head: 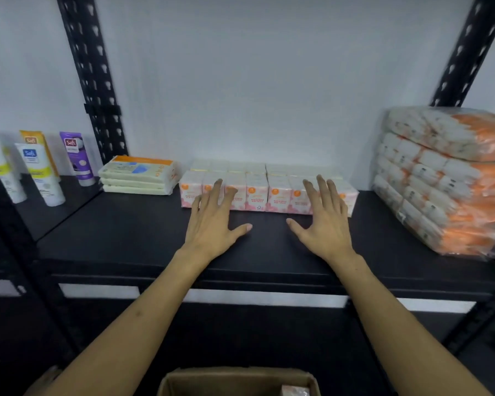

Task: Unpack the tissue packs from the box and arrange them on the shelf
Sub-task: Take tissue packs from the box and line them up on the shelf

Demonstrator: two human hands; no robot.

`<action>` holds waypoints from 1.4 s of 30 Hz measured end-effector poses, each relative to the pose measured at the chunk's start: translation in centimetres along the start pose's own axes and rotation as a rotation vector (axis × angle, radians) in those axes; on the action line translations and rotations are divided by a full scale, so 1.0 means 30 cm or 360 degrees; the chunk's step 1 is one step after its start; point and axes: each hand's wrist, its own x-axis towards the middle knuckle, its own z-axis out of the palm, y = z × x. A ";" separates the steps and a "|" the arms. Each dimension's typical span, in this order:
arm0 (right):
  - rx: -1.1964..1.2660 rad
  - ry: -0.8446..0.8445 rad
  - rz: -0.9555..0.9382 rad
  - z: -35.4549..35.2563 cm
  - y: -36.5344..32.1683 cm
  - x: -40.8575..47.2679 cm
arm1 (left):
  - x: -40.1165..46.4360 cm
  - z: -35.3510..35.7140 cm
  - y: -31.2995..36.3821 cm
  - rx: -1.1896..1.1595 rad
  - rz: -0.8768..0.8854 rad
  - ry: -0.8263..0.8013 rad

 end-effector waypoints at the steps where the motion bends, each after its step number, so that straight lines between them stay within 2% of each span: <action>1: 0.0060 -0.0088 0.0042 -0.017 -0.023 -0.032 | -0.030 -0.011 0.012 0.0042 -0.0015 -0.0055; 3: 0.0069 -0.0330 0.0096 -0.043 -0.055 -0.090 | -0.088 -0.041 0.037 0.0056 -0.0028 -0.0116; 5: -0.0031 -0.0532 0.0133 -0.069 -0.072 -0.122 | -0.144 -0.067 0.056 -0.0105 -0.0068 -0.0184; 8: -0.0123 -0.0611 0.0173 -0.085 -0.102 -0.191 | -0.264 -0.054 0.084 0.0024 -0.0029 -0.0235; 11: -0.0143 -0.0475 0.0136 -0.072 -0.156 -0.307 | -0.377 -0.034 0.093 0.0084 -0.0018 -0.0071; 15: -0.0066 -0.0268 0.0037 -0.064 -0.209 -0.465 | -0.507 -0.022 0.117 0.0031 0.0000 -0.0012; 21: 0.0256 -0.0049 0.0065 -0.065 -0.278 -0.676 | -0.731 -0.026 0.170 -0.0413 -0.0095 -0.0068; 24: 0.0355 -0.0187 0.0175 -0.005 -0.275 -0.809 | -0.882 0.038 0.185 -0.0410 -0.0161 -0.0282; 29: 0.0445 -0.0637 0.0536 0.174 -0.204 -1.068 | -1.139 0.231 0.142 -0.0464 -0.0372 -0.0726; 33: 0.0317 -0.1267 0.0811 0.345 -0.125 -1.265 | -1.250 0.351 0.069 -0.0538 -0.0598 -0.1062; 35: 0.0263 -0.1445 0.0876 0.376 -0.115 -1.285 | -1.269 0.392 0.041 -0.0606 -0.0728 -0.1119; 42: -0.0014 -0.1199 0.0837 0.478 -0.064 -1.309 | -1.395 0.573 0.000 -0.0612 -0.0987 -0.1430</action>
